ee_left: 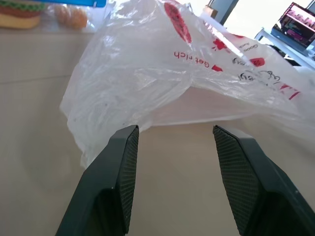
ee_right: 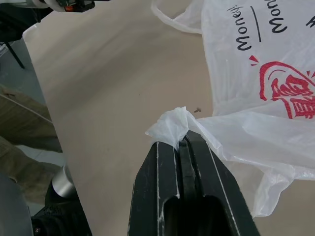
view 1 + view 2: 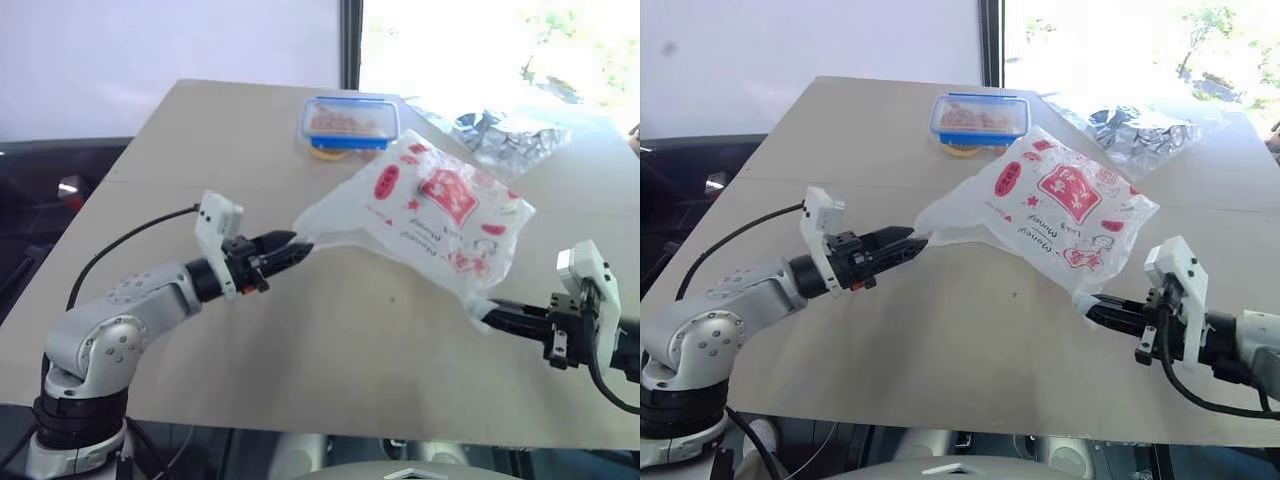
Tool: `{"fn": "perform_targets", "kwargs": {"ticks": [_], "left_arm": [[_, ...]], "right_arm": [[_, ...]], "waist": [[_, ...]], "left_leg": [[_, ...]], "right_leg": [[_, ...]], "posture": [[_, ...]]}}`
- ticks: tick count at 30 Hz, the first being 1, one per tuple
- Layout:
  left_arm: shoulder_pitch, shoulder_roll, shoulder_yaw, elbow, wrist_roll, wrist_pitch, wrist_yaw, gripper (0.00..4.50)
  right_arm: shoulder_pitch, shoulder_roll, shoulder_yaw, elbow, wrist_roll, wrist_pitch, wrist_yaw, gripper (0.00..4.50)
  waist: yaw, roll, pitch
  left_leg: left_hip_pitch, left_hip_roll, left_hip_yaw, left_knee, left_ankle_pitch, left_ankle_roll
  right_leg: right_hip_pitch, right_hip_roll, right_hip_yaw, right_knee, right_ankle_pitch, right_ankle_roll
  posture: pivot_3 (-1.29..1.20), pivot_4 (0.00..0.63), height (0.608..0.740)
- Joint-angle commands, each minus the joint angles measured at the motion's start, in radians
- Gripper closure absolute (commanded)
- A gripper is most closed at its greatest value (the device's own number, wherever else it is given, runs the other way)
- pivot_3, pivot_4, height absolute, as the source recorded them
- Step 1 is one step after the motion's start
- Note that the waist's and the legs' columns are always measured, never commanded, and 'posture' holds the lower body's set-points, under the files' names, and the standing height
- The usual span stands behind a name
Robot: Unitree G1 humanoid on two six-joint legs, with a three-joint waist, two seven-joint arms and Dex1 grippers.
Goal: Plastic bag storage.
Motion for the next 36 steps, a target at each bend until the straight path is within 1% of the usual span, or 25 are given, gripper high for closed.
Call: {"fn": "perform_targets", "kwargs": {"ticks": [1, 2, 4, 7, 8, 9, 11, 12, 13, 15, 16, 19, 21, 24, 25, 27, 29, 30, 32, 33, 36], "left_arm": [[-0.009, -0.003, -0.003, -0.022, 0.011, -0.026, -0.024, 2.03], [-0.01, -0.002, -0.007, -0.022, 0.019, -0.029, -0.03, 2.03], [-0.009, -0.002, -0.014, -0.025, 0.032, -0.036, -0.04, 2.03], [-0.006, -0.004, -0.027, -0.026, 0.055, -0.048, -0.051, 1.96], [-0.003, -0.003, -0.033, -0.027, 0.066, -0.054, -0.059, 1.96], [0.0, -0.005, -0.033, -0.026, 0.069, -0.056, -0.061, 1.96], [0.005, -0.009, -0.031, -0.026, 0.072, -0.058, -0.062, 1.96], [0.011, -0.007, -0.033, -0.029, 0.078, -0.06, -0.067, 1.96], [0.018, -0.004, -0.036, -0.032, 0.089, -0.066, -0.073, 1.96], [0.024, -0.007, -0.034, -0.035, 0.093, -0.067, -0.078, 1.96], [0.027, -0.008, -0.033, -0.036, 0.094, -0.067, -0.08, 1.96], [0.038, 0.0, -0.039, -0.044, 0.108, -0.076, -0.1, 1.96], [0.051, -0.019, -0.046, -0.055, 0.141, -0.13, -0.115, 1.96], [0.096, -0.053, -0.067, -0.084, 0.217, -0.234, -0.124, 1.96], [0.116, -0.053, -0.073, -0.091, 0.225, -0.25, -0.143, 1.96], [0.169, -0.053, -0.051, -0.11, 0.184, -0.26, -0.197, 1.96], [0.235, -0.049, -0.028, -0.137, 0.187, -0.295, -0.231, 1.42], [0.27, -0.042, -0.022, -0.149, 0.216, -0.325, -0.243, 1.09], [0.334, -0.027, -0.015, -0.167, 0.277, -0.377, -0.252, 0.18], [0.364, -0.02, -0.01, -0.175, 0.304, -0.395, -0.252, 0.02], [0.471, -0.003, 0.032, -0.204, 0.293, -0.408, -0.287, 0.02]], "right_arm": [[0.014, 0.017, 0.003, -0.031, -0.142, -0.099, 0.0, 4.5], [0.029, 0.022, 0.042, -0.022, -0.223, -0.157, 0.033, 4.5], [0.055, 0.009, 0.096, 0.011, -0.309, -0.202, 0.09, 4.5], [0.066, 0.028, 0.14, 0.047, -0.416, -0.277, 0.105, 3.66], [0.067, 0.035, 0.148, 0.049, -0.435, -0.291, 0.105, 3.2], [0.068, 0.042, 0.154, 0.046, -0.456, -0.308, 0.105, 2.85], [0.069, 0.061, 0.151, 0.036, -0.472, -0.327, 0.102, 1.95], [0.077, 0.057, 0.138, 0.025, -0.484, -0.329, 0.106, 1.53], [0.097, 0.046, 0.121, 0.012, -0.493, -0.327, 0.123, 0.85], [0.142, 0.03, 0.066, -0.013, -0.475, -0.31, 0.161, 0.11], [0.179, 0.02, 0.019, -0.03, -0.453, -0.298, 0.2, 0.04], [0.296, 0.003, -0.144, -0.052, -0.402, -0.264, 0.319, 0.04], [0.346, 0.016, -0.217, -0.034, -0.412, -0.282, 0.372, 0.04], [0.367, 0.049, -0.24, 0.027, -0.461, -0.32, 0.382, 0.04], [0.369, 0.057, -0.219, 0.064, -0.519, -0.354, 0.371, 0.04], [0.357, 0.069, -0.166, 0.132, -0.623, -0.433, 0.356, 0.04], [0.334, 0.08, -0.138, 0.182, -0.654, -0.468, 0.357, 0.0], [0.328, 0.083, -0.133, 0.2, -0.661, -0.481, 0.367, 0.0], [0.322, 0.085, -0.13, 0.228, -0.673, -0.504, 0.389, 0.0], [0.321, 0.086, -0.133, 0.238, -0.678, -0.513, 0.398, 0.0], [0.31, 0.081, -0.145, 0.278, -0.686, -0.536, 0.422, 0.0]], "waist": [[0.0, 0.0, 0.0], [0.0, 0.0, 0.0], [0.0, 0.0, 0.0], [0.0, 0.0, 0.0], [0.0, 0.0, 0.0], [0.0, 0.0, 0.0], [-0.001, 0.0, 0.0], [-0.001, 0.0, 0.0], [0.0, 0.0, 0.0], [0.001, 0.0, 0.0], [0.002, 0.0, 0.0], [0.005, -0.001, 0.0], [0.005, -0.001, -0.001], [0.002, -0.002, -0.001], [0.001, -0.002, -0.001], [0.0, -0.002, -0.002], [-0.003, -0.002, -0.002], [-0.004, -0.002, -0.002], [-0.001, 0.0, -0.002], [0.0, 0.0, -0.003], [0.0, 0.001, -0.003]], "left_leg": [[0.0, 0.0, 0.0, 0.0, 0.0, 0.0], [0.0, 0.0, 0.0, 0.0, 0.0, 0.0], [0.0, 0.0, 0.0, 0.0, 0.0, 0.0], [0.0, 0.0, 0.0, 0.0, 0.0, 0.0], [0.0, 0.0, 0.0, 0.0, 0.0, 0.0], [0.0, 0.0, 0.0, 0.0, 0.0, 0.0], [0.0, 0.0, 0.0, 0.0, 0.0, 0.0], [0.0, 0.0, 0.0, 0.0, 0.0, 0.0], [0.0, 0.0, 0.0, 0.0, 0.0, 0.0], [0.0, 0.0, 0.0, 0.0, 0.0, 0.0], [0.0, 0.0, 0.0, 0.0, 0.0, 0.0], [0.0, 0.0, 0.0, 0.0, 0.0, 0.0], [0.0, 0.0, 0.0, 0.0, 0.0, 0.0], [0.001, 0.0, 0.0, 0.0, 0.0, 0.0], [0.001, 0.0, 0.0, 0.0, 0.0, 0.0], [0.001, 0.0, 0.0, 0.0, 0.0, 0.0], [0.001, 0.001, 0.0, -0.001, 0.0, 0.0], [0.002, 0.001, 0.001, -0.001, 0.0, 0.0], [0.002, 0.001, 0.002, -0.001, 0.0, 0.0], [0.002, 0.001, 0.002, -0.001, 0.0, 0.0], [0.002, 0.001, 0.002, -0.001, 0.0, 0.0]], "right_leg": [[0.0, 0.0, 0.0, 0.0, 0.0, 0.0], [0.0, 0.0, 0.0, 0.0, 0.0, 0.0], [0.0, 0.0, 0.0, -0.001, 0.0, 0.0], [0.0, 0.0, 0.0, -0.001, 0.0, 0.0], [0.0, 0.0, 0.0, -0.001, 0.0, 0.0], [0.0, 0.0, 0.0, -0.001, 0.0, 0.0], [0.0, 0.0, 0.0, 0.0, 0.0, 0.0], [0.0, 0.0, 0.0, 0.0, 0.0, 0.0], [0.0, 0.0, 0.0, 0.0, 0.0, 0.0], [0.0, 0.0, 0.0, 0.0, 0.0, 0.0], [0.0, 0.0, 0.0, 0.0, 0.0, 0.0], [0.001, -0.001, 0.0, -0.001, 0.0, 0.0], [0.001, -0.001, 0.0, -0.002, 0.0, 0.001], [0.002, -0.001, 0.0, -0.002, 0.0, 0.0], [0.002, -0.001, 0.0, -0.002, -0.001, 0.0], [0.001, -0.001, 0.0, -0.002, -0.001, -0.001], [0.001, -0.001, 0.0, -0.002, -0.002, -0.003], [0.001, -0.001, 0.0, -0.002, -0.003, -0.004], [0.001, -0.001, 0.0, -0.002, -0.003, -0.004], [0.001, -0.001, 0.0, -0.002, -0.003, -0.004], [0.001, -0.001, 0.0, -0.002, -0.003, -0.004]], "posture": [[0.0, 0.15, 0.74], [0.0, 0.15, 0.74], [0.0, 0.15, 0.74], [0.0, 0.15, 0.74], [0.0, 0.15, 0.74], [0.0, 0.15, 0.74], [0.0, 0.15, 0.74], [0.0, 0.15, 0.74], [0.0, 0.15, 0.74], [0.0, 0.15, 0.74], [0.0, 0.15, 0.74], [0.0, 0.15, 0.74], [0.0, 0.15, 0.74], [0.0, 0.15, 0.74], [0.0, 0.15, 0.74], [0.0, 0.15, 0.74], [0.0, 0.15, 0.74], [0.0, 0.15, 0.74], [0.0, 0.15, 0.74], [0.0, 0.15, 0.74], [0.0, 0.15, 0.74]]}}
